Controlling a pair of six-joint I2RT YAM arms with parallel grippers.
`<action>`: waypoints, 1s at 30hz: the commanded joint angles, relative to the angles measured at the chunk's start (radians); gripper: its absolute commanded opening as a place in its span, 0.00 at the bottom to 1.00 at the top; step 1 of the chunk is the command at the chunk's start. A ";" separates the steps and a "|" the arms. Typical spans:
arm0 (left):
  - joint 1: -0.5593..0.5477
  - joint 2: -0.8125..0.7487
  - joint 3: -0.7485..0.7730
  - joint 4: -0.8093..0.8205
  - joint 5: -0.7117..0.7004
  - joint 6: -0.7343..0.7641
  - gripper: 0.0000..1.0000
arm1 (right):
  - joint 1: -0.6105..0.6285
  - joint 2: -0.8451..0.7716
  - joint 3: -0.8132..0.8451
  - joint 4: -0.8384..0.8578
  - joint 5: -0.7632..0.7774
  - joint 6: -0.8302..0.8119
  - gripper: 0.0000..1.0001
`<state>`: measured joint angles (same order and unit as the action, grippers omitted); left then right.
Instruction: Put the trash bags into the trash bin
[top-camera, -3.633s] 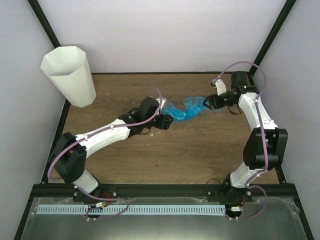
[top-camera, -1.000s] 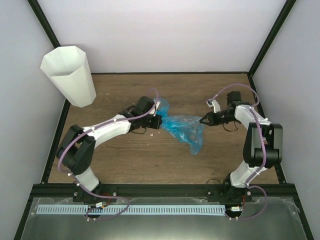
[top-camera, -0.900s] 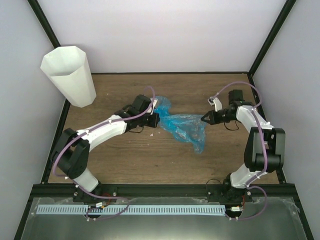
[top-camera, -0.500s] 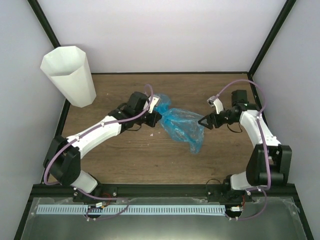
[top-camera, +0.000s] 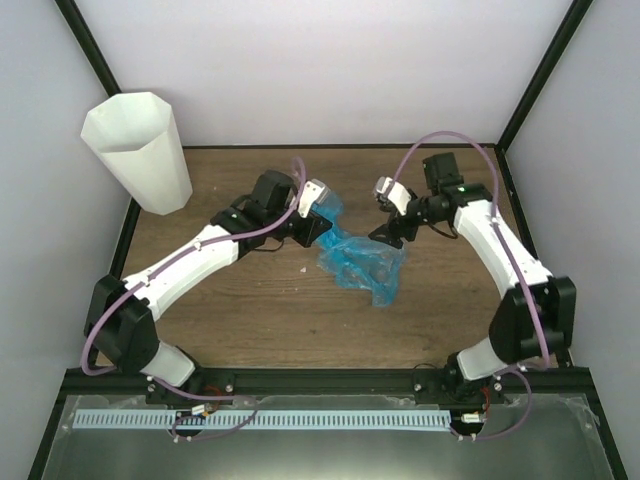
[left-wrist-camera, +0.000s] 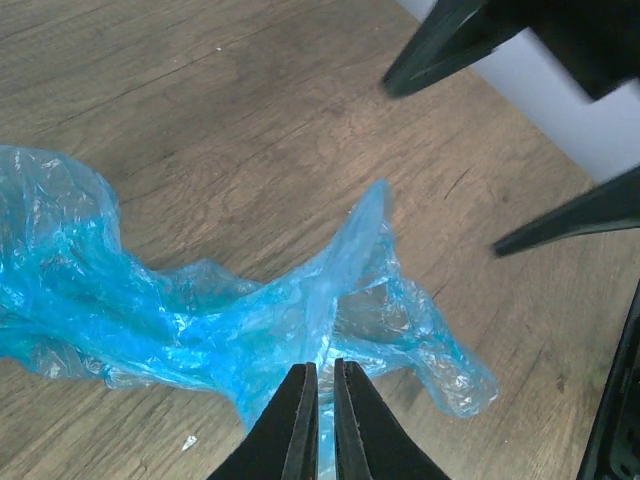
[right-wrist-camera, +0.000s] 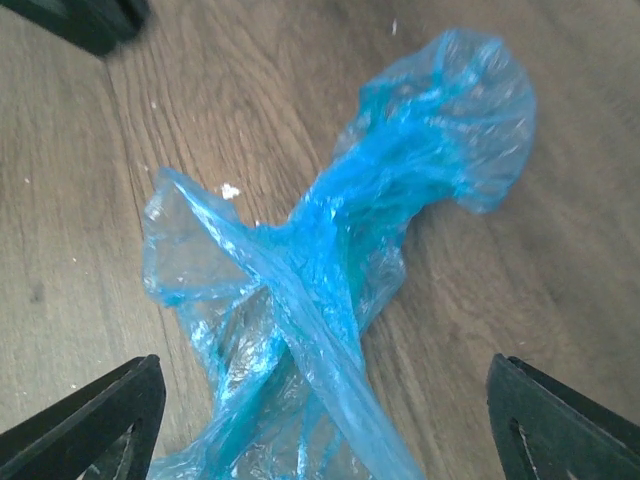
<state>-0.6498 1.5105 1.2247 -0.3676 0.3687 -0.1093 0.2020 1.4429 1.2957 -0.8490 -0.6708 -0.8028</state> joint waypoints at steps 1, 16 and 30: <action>-0.002 -0.049 0.033 -0.029 0.023 0.018 0.09 | 0.035 0.097 0.029 0.023 0.040 -0.046 0.90; 0.000 -0.184 -0.203 -0.005 -0.051 -0.059 0.18 | 0.090 0.319 0.021 0.122 0.143 -0.100 0.86; 0.001 -0.189 -0.265 0.057 -0.186 -0.131 0.43 | 0.069 0.278 0.382 0.040 -0.142 0.295 0.01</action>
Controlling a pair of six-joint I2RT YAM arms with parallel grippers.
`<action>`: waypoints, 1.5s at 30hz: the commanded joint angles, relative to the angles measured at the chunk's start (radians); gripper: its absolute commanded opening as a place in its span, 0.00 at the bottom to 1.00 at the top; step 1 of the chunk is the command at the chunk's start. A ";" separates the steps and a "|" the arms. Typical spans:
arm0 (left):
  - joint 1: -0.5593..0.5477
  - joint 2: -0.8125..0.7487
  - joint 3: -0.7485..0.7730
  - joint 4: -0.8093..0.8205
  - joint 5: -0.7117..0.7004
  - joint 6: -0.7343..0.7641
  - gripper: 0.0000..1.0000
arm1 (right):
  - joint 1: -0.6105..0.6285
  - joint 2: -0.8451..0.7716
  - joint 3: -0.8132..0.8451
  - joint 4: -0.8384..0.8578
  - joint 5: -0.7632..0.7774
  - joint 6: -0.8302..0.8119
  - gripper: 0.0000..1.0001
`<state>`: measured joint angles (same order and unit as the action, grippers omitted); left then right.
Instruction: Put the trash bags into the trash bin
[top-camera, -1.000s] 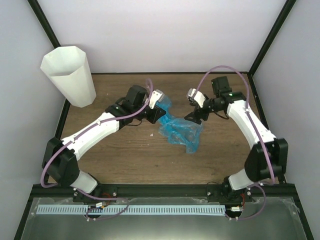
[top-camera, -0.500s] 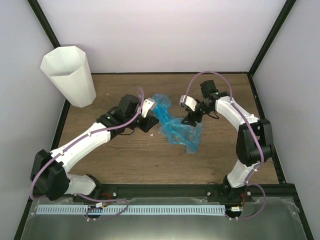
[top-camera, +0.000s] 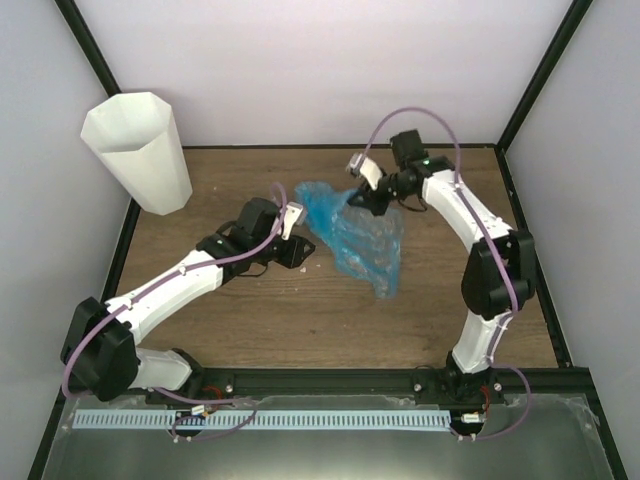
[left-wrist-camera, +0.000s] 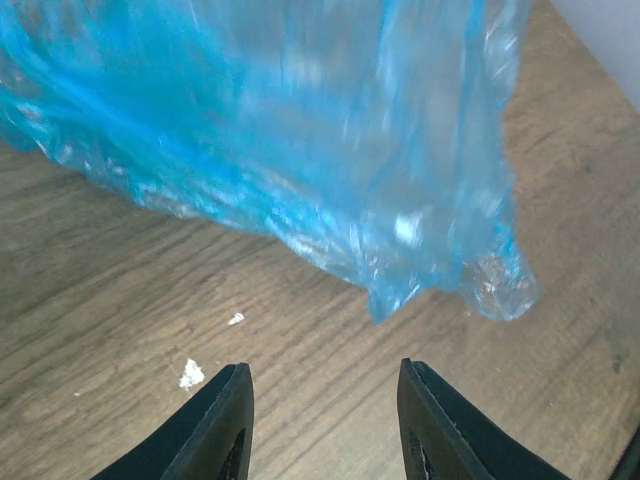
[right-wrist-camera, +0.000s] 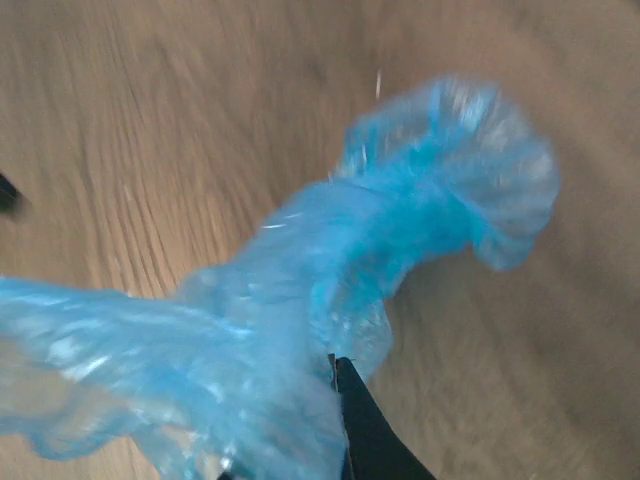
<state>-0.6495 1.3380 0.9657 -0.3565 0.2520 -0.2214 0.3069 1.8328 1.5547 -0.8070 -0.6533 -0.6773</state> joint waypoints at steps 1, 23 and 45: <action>0.001 -0.018 -0.009 0.051 -0.075 -0.021 0.43 | -0.074 -0.137 0.112 0.048 -0.189 0.234 0.01; -0.010 0.099 -0.139 0.449 0.057 -0.168 0.65 | -0.365 -0.335 -0.580 0.223 -0.187 0.425 0.01; -0.140 0.202 -0.170 0.415 0.041 0.023 0.78 | -0.365 -0.402 -0.671 0.283 -0.190 0.418 0.01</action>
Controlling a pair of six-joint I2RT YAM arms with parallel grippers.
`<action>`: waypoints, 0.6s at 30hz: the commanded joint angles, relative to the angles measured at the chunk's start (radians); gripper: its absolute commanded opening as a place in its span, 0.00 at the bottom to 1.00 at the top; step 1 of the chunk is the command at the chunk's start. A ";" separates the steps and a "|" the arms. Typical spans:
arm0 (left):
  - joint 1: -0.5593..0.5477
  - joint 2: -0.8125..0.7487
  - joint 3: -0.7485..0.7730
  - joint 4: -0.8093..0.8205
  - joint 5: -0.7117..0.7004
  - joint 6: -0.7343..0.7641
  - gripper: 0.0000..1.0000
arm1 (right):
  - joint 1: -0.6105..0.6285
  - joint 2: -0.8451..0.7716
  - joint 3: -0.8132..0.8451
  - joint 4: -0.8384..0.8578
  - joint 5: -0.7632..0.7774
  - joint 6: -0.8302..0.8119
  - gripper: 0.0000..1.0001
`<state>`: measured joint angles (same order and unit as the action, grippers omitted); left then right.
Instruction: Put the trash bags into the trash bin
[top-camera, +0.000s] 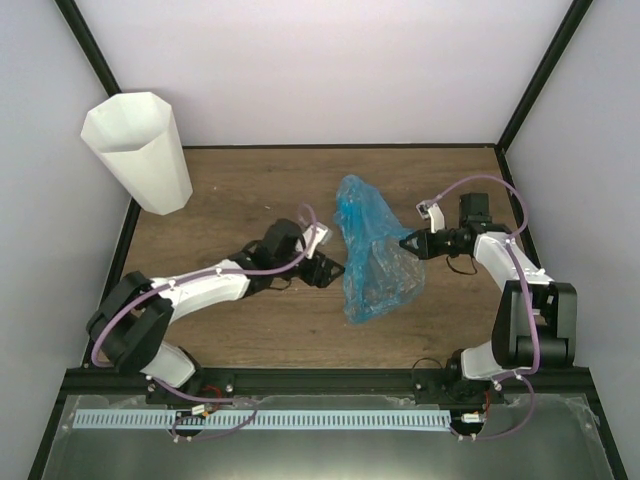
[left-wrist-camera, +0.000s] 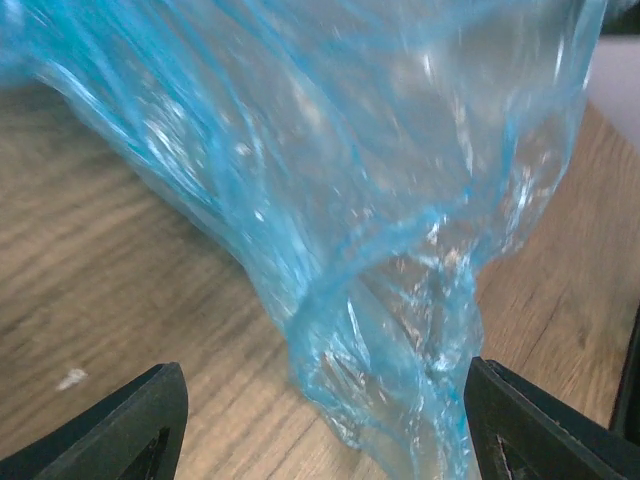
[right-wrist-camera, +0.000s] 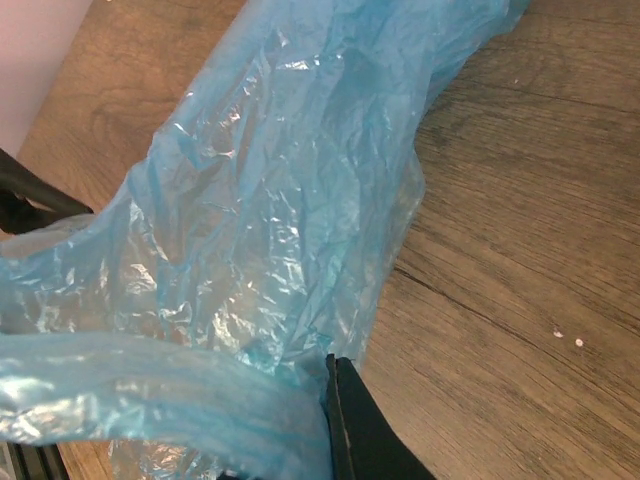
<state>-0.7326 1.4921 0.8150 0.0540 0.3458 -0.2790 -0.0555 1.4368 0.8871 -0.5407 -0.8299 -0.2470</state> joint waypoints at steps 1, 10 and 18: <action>-0.075 0.058 -0.028 0.019 -0.092 0.093 0.78 | -0.003 -0.006 -0.005 0.018 -0.015 -0.010 0.01; -0.129 0.159 -0.038 0.202 -0.214 0.113 0.77 | -0.003 -0.006 -0.008 0.028 -0.024 -0.005 0.02; -0.122 0.320 0.075 0.259 -0.222 0.154 0.69 | -0.003 -0.003 -0.007 0.024 -0.027 -0.006 0.03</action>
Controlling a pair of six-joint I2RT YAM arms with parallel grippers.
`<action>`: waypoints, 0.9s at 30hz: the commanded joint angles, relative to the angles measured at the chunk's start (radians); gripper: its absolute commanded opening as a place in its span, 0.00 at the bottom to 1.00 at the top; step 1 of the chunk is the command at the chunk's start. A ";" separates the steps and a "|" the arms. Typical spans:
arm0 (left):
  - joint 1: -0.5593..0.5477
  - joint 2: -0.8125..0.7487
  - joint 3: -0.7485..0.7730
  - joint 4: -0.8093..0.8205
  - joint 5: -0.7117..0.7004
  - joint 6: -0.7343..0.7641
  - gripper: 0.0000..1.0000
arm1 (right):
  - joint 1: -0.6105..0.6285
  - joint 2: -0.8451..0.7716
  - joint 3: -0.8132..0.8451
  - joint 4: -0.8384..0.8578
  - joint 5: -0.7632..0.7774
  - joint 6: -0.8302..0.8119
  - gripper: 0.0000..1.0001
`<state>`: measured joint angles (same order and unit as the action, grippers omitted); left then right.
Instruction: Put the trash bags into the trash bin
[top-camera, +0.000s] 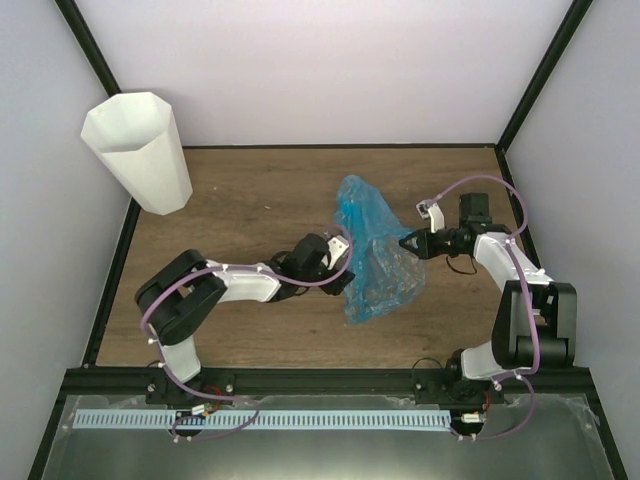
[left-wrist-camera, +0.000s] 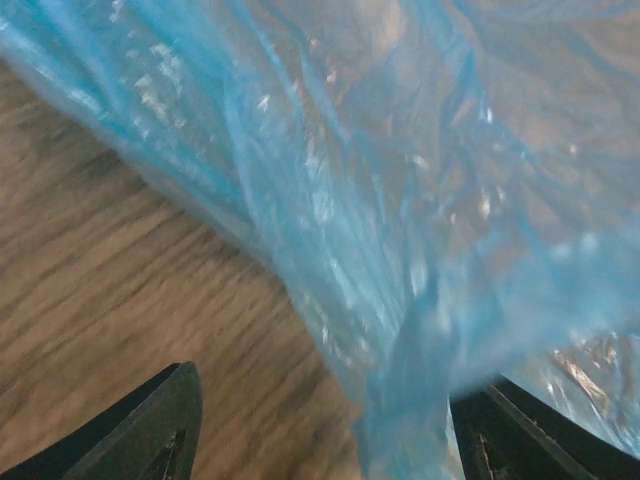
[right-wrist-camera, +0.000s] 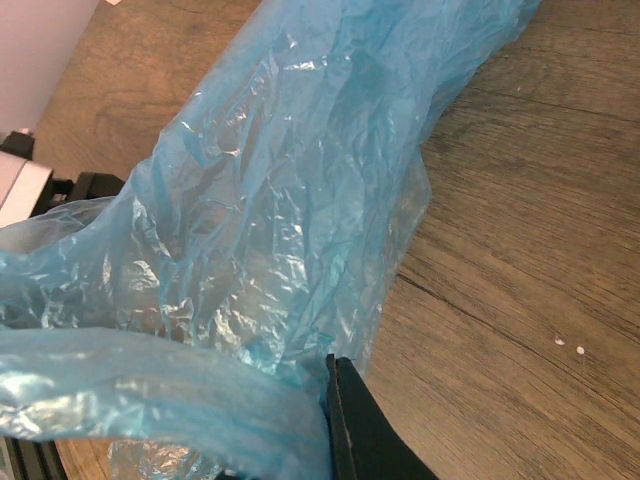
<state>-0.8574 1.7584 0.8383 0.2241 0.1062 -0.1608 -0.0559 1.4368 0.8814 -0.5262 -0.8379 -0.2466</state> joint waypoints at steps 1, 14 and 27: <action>0.003 0.061 0.053 0.110 0.037 0.032 0.65 | -0.002 -0.003 -0.002 0.010 -0.019 -0.006 0.03; 0.085 -0.025 0.250 -0.116 -0.131 -0.023 0.04 | -0.012 0.120 0.275 -0.082 0.080 0.006 0.02; 0.001 -0.271 0.831 -0.345 -0.256 0.320 0.04 | -0.014 -0.243 0.692 0.256 0.116 0.085 0.01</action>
<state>-0.8169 1.5372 1.7672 -0.0952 -0.1188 0.0551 -0.0746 1.4113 1.8862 -0.4610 -0.6727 -0.1581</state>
